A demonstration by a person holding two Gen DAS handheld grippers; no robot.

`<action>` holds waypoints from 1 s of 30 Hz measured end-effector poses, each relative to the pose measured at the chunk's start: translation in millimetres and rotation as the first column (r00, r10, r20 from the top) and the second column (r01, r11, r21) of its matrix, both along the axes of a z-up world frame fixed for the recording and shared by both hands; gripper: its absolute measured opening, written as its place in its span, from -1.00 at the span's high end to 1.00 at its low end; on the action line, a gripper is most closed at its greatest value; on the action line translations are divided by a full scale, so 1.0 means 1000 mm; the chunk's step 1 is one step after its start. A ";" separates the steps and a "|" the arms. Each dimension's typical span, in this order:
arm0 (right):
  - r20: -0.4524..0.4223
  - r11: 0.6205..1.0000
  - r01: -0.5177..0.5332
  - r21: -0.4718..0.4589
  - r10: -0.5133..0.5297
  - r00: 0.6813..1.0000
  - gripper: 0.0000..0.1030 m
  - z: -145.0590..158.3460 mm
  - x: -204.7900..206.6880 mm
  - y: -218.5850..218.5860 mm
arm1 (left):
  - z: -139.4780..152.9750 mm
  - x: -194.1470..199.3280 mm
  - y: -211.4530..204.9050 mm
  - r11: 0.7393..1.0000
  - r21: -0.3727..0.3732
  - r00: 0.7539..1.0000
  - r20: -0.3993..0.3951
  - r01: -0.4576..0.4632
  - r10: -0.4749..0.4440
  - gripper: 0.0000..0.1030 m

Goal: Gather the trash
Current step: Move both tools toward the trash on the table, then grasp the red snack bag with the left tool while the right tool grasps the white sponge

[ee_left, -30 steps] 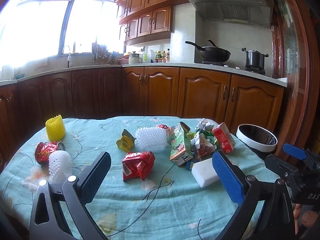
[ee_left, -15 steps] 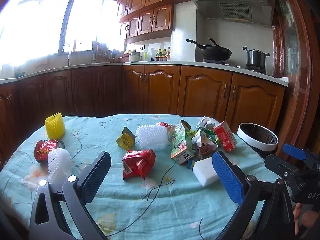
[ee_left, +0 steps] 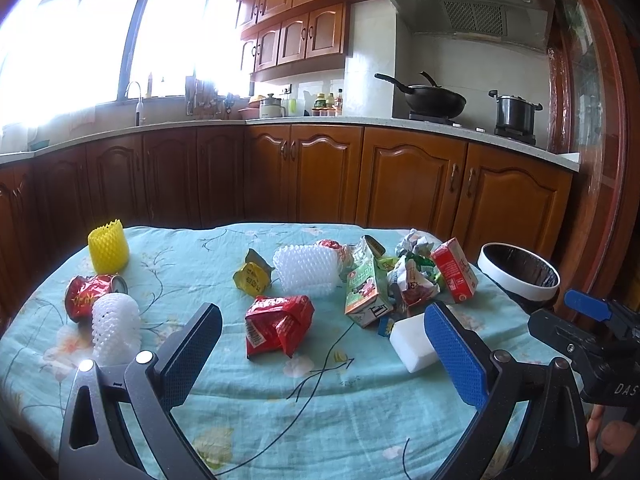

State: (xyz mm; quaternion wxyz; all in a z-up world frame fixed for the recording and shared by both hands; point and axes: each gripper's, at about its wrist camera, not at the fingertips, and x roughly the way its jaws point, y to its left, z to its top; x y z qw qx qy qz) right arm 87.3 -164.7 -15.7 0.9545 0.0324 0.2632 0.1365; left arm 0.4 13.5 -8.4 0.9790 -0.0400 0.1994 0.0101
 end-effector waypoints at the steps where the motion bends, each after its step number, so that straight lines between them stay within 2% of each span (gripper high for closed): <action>1: -0.003 1.000 -0.001 0.002 0.001 1.000 -0.99 -0.001 0.001 0.000 | 0.000 0.001 0.000 1.000 0.000 1.000 -0.003 0.000 0.000 -0.96; 7: -0.030 1.000 -0.004 0.011 0.004 1.000 -0.91 -0.005 0.009 -0.001 | -0.004 0.010 0.005 1.000 -0.021 1.000 -0.030 0.000 -0.001 -0.96; 15: -0.096 0.999 -0.015 0.029 0.017 0.995 -0.69 -0.014 0.024 0.000 | -0.010 0.033 0.017 0.998 -0.059 0.994 -0.106 -0.013 0.007 -0.90; 22: -0.209 0.998 -0.019 0.053 0.030 0.978 -0.48 -0.031 0.050 -0.001 | -0.016 0.074 0.029 0.997 -0.069 0.971 -0.241 -0.030 0.013 -0.86; 27: -0.286 0.997 -0.024 0.073 0.044 0.957 -0.15 -0.045 0.073 0.002 | -0.017 0.110 0.033 0.999 -0.039 0.956 -0.292 -0.034 0.021 -0.86; 30: -0.331 0.995 -0.033 0.094 0.063 0.941 -0.02 -0.054 0.086 0.004 | -0.023 0.127 0.038 0.998 -0.045 0.950 -0.311 -0.042 0.026 -0.86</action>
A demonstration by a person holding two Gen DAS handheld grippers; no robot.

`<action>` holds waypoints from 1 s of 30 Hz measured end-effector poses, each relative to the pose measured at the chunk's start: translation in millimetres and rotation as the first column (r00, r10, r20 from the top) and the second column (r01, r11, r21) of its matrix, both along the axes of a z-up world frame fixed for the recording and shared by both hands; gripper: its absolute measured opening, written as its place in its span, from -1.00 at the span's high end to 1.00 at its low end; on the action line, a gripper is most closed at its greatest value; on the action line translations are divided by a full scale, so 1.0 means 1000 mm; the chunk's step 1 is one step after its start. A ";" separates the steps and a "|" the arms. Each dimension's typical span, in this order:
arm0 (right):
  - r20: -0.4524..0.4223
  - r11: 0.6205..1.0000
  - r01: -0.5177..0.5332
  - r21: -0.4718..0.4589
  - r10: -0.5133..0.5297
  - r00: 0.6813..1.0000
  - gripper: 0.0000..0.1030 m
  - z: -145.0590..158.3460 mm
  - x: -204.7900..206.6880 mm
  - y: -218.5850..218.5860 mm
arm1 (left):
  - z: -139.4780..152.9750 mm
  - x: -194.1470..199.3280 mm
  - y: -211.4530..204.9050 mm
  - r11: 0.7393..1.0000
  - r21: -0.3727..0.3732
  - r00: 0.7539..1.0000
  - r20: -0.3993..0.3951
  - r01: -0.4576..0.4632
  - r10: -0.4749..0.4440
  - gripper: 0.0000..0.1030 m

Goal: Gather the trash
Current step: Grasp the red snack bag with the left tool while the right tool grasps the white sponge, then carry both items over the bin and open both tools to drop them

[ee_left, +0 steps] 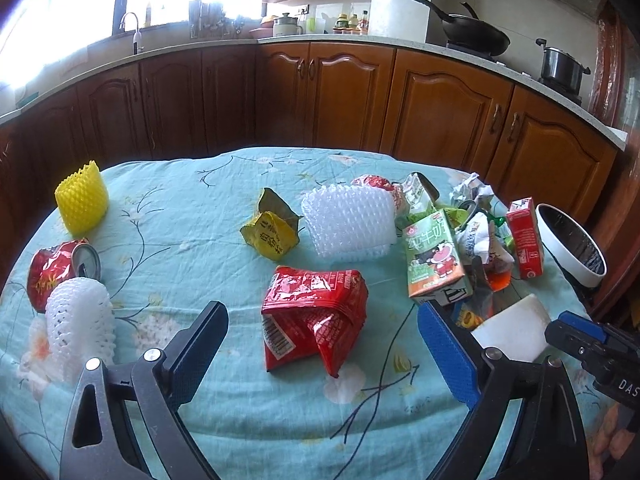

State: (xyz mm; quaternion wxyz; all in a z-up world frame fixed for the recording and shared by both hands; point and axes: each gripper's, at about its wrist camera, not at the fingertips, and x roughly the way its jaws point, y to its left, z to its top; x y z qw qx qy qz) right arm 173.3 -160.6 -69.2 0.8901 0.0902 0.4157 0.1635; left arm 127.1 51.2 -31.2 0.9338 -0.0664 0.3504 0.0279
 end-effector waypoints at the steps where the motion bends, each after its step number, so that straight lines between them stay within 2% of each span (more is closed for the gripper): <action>1: -0.016 1.000 -0.006 0.008 0.006 1.000 -0.02 -0.003 0.004 0.001 | -0.003 0.006 0.002 1.000 -0.007 1.000 -0.013 0.002 -0.002 -0.86; 4: -0.052 0.999 -0.027 0.026 0.028 0.998 0.01 -0.009 0.010 0.006 | -0.013 0.021 0.004 1.000 -0.001 0.999 -0.039 0.002 -0.002 -0.86; 5: -0.059 0.999 -0.038 0.029 0.040 0.998 0.14 -0.011 0.011 0.008 | -0.016 0.024 0.004 1.000 0.006 0.999 -0.045 0.005 -0.005 -0.84; 6: -0.066 0.998 -0.048 0.029 0.050 0.997 0.33 -0.012 0.012 0.010 | -0.020 0.029 0.004 1.000 0.009 0.999 -0.051 0.010 -0.010 -0.69; 7: -0.065 0.998 -0.051 0.023 0.052 0.996 0.33 -0.013 0.011 0.011 | -0.024 0.032 0.004 1.000 0.005 0.998 -0.063 0.020 -0.019 -0.41; 8: -0.060 0.998 -0.054 0.019 0.055 0.997 0.37 -0.013 0.010 0.011 | -0.028 0.036 0.005 1.000 -0.004 0.997 -0.075 0.030 -0.030 -0.25; 9: -0.056 0.998 -0.054 0.017 0.055 0.997 0.48 -0.013 0.010 0.010 | -0.031 0.038 0.005 0.999 -0.011 0.996 -0.084 0.039 -0.040 -0.09; 12: -0.047 0.998 -0.047 0.044 0.050 0.998 0.72 -0.008 0.007 0.001 | -0.029 0.036 0.003 0.999 0.000 0.997 -0.061 0.049 -0.049 0.12; 15: -0.035 0.997 -0.051 0.060 0.053 0.998 0.79 -0.004 0.004 -0.003 | -0.024 0.023 0.000 0.998 -0.013 0.997 -0.037 0.064 -0.065 0.18; 22: 0.046 0.998 -0.049 0.030 0.048 0.998 0.84 0.018 -0.014 -0.011 | -0.001 -0.007 -0.016 0.990 -0.064 0.992 0.014 0.125 -0.125 0.20; 30: 0.094 0.998 0.044 0.039 -0.047 0.994 0.87 0.034 -0.020 -0.056 | 0.021 -0.014 -0.054 0.961 -0.093 0.966 0.049 0.259 -0.256 0.20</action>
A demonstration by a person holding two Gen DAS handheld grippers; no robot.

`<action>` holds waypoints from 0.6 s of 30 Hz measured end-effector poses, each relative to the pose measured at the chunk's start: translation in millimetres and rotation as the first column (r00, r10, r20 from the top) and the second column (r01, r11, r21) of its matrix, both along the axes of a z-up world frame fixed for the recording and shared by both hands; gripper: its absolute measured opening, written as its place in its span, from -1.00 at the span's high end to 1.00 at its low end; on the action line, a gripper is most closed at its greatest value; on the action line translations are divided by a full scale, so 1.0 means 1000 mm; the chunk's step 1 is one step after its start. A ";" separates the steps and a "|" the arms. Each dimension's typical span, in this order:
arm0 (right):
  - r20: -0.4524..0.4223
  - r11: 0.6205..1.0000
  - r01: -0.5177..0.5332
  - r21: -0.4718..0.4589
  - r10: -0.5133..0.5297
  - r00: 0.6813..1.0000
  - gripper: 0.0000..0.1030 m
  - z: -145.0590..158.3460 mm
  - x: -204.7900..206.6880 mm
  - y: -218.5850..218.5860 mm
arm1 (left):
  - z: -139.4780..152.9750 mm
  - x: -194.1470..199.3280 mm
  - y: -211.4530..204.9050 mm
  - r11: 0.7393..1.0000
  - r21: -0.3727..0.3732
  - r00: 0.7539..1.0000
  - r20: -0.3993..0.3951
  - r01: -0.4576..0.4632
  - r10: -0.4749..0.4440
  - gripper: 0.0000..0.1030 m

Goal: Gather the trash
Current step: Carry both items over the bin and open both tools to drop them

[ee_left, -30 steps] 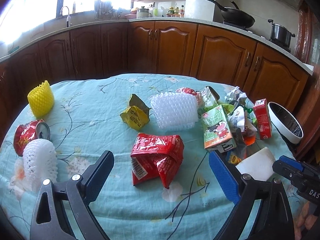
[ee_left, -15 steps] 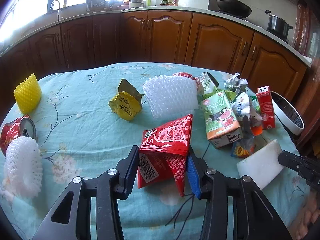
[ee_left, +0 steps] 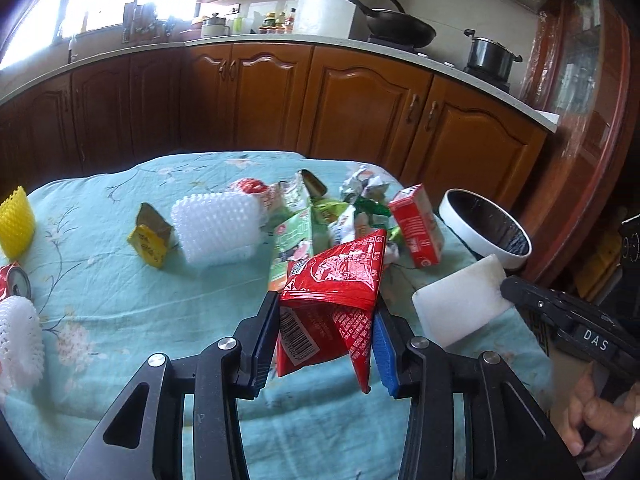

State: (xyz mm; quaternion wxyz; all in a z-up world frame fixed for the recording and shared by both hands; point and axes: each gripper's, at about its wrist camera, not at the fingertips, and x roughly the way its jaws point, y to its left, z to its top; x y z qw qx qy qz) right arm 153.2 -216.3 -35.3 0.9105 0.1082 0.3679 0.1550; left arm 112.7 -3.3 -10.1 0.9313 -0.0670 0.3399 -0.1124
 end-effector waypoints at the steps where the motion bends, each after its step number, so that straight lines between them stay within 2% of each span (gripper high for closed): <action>1: 0.001 1.000 0.013 0.005 -0.013 1.000 0.87 0.001 0.000 -0.007 | 0.002 -0.001 -0.005 1.000 -0.005 1.000 0.002 0.016 -0.016 0.20; 8: 0.027 0.994 0.104 0.017 -0.105 0.994 0.87 0.011 -0.004 -0.051 | 0.010 0.015 -0.031 0.994 -0.004 0.994 0.004 0.108 -0.108 0.20; 18: 0.071 0.970 0.241 0.007 -0.241 0.968 0.88 0.026 0.007 -0.120 | 0.009 0.067 -0.073 0.973 0.008 0.973 0.000 0.232 -0.232 0.20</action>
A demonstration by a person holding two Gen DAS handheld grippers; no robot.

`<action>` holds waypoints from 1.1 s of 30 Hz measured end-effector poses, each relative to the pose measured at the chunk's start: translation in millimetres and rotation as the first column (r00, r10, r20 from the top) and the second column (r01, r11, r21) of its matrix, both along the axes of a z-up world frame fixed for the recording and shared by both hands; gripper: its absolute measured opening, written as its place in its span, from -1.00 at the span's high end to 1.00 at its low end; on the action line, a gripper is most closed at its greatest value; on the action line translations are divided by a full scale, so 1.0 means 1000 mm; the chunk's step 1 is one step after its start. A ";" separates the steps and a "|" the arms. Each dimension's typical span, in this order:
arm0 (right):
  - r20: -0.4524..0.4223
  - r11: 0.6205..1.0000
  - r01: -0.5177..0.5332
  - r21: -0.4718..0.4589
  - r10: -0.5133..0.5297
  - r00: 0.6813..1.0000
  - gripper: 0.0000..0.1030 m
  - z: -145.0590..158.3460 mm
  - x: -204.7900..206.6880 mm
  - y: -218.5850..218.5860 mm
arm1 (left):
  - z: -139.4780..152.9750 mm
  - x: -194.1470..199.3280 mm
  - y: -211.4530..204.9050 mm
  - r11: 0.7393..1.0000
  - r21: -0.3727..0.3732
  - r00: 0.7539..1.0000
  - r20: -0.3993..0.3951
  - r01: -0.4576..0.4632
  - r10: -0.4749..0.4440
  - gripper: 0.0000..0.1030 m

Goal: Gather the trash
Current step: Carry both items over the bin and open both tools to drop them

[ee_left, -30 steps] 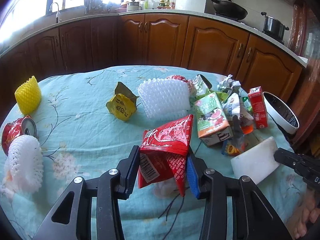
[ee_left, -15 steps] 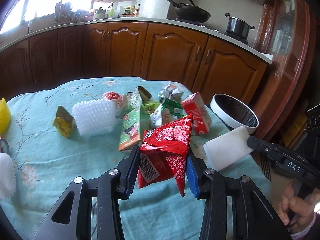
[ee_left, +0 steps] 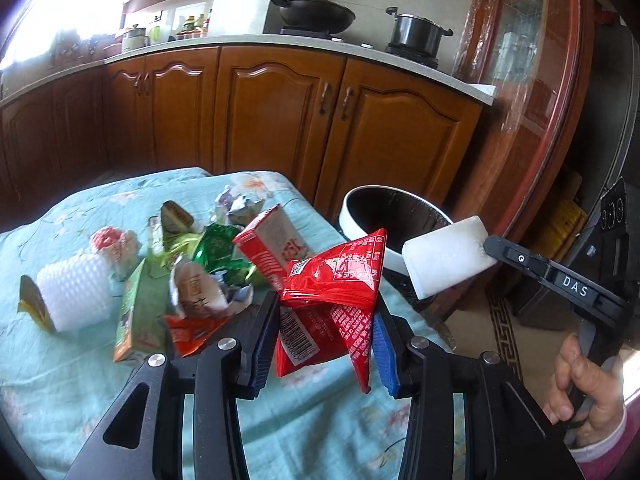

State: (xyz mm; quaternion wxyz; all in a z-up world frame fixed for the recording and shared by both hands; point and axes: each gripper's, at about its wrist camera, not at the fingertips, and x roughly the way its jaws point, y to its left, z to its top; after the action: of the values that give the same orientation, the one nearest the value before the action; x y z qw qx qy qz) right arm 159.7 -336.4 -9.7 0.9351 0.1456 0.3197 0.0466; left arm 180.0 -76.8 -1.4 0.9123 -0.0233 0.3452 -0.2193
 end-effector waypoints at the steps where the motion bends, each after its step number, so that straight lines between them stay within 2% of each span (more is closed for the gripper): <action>1: 0.000 1.000 0.013 -0.007 -0.013 1.000 0.88 0.001 0.003 -0.007 | 0.000 0.006 -0.006 1.000 0.005 1.000 -0.001 0.015 -0.015 0.20; 4: 0.000 0.999 0.052 -0.018 -0.052 0.999 0.88 0.001 0.011 -0.026 | 0.000 0.025 -0.022 0.998 -0.001 0.998 -0.010 0.062 -0.062 0.20; 10: -0.001 0.993 0.103 -0.052 -0.103 0.995 0.88 0.003 0.033 -0.057 | 0.001 0.067 -0.065 0.991 0.036 0.992 0.013 0.127 -0.128 0.19; 16: -0.029 0.990 0.122 -0.068 -0.124 0.992 0.88 -0.005 0.058 -0.082 | -0.007 0.120 -0.104 0.982 0.046 0.983 -0.027 0.185 -0.184 0.19; 24: -0.096 0.988 0.106 -0.110 -0.117 0.988 0.88 -0.022 0.090 -0.096 | -0.026 0.180 -0.149 0.979 0.060 0.978 -0.082 0.196 -0.191 0.17; 28: -0.124 0.988 0.096 -0.119 -0.110 0.986 0.88 -0.032 0.102 -0.102 | -0.033 0.195 -0.163 0.978 0.069 0.977 -0.092 0.198 -0.192 0.15; 32: -0.135 0.987 0.095 -0.131 -0.113 0.984 0.87 -0.037 0.111 -0.104 | -0.039 0.203 -0.178 0.977 0.092 0.977 -0.107 0.194 -0.185 0.02; 33: -0.139 0.986 0.098 -0.133 -0.116 0.983 0.86 -0.038 0.112 -0.105 | -0.040 0.203 -0.180 0.977 0.090 0.977 -0.111 0.193 -0.183 -0.10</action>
State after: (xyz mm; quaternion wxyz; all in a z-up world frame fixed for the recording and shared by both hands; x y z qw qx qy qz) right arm 272.2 -441.0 -48.2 0.9177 0.1065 0.3811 -0.0349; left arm 382.8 -256.5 -41.4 0.8685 0.0443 0.4028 -0.2856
